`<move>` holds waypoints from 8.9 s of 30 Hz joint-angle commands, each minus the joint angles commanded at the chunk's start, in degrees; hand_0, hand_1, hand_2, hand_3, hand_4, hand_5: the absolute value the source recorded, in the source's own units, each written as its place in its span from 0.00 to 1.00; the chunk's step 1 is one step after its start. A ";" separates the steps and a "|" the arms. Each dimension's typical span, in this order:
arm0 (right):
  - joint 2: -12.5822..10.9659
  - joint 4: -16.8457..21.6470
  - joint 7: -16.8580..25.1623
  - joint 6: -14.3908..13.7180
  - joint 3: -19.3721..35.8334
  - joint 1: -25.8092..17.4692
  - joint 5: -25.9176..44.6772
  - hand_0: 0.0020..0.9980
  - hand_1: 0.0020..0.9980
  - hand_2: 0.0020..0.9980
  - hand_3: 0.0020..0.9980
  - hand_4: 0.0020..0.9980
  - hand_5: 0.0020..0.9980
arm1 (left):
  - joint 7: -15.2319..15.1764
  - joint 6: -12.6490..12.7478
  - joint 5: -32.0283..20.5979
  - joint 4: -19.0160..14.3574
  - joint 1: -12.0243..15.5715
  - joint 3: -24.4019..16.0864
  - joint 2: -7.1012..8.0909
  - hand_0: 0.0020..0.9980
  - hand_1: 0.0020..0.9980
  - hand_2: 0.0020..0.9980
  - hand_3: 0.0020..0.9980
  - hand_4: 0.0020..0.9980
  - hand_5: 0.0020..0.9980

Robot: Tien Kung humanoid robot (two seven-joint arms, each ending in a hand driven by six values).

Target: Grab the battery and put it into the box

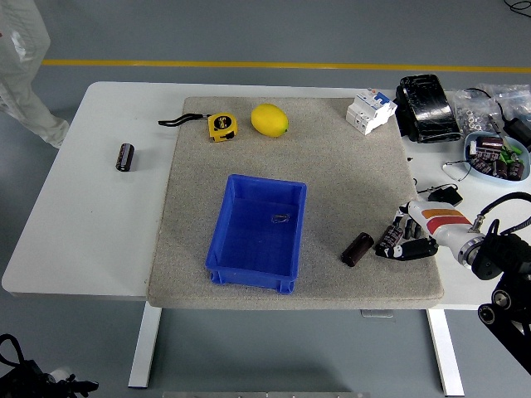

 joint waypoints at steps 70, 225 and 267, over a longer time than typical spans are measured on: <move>9.36 -0.17 3.62 7.97 -24.12 31.59 13.78 0.69 0.70 0.86 0.94 1.00 0.62 | 1.31 -0.92 2.60 -0.68 -0.10 -1.88 1.27 0.55 0.51 0.59 0.60 0.59 0.65; -2.81 15.31 -10.01 0.31 -3.58 -1.15 5.50 0.53 0.54 0.60 0.70 1.00 0.65 | -2.41 1.64 -10.13 1.29 -0.36 2.69 -1.79 0.56 0.52 0.59 0.60 0.57 0.65; -2.65 15.52 -10.71 1.47 -3.11 -3.15 5.51 0.53 0.55 0.60 0.71 1.00 0.61 | 8.50 0.09 -9.79 1.29 1.32 -24.52 -3.12 0.61 0.62 0.72 0.65 0.65 0.68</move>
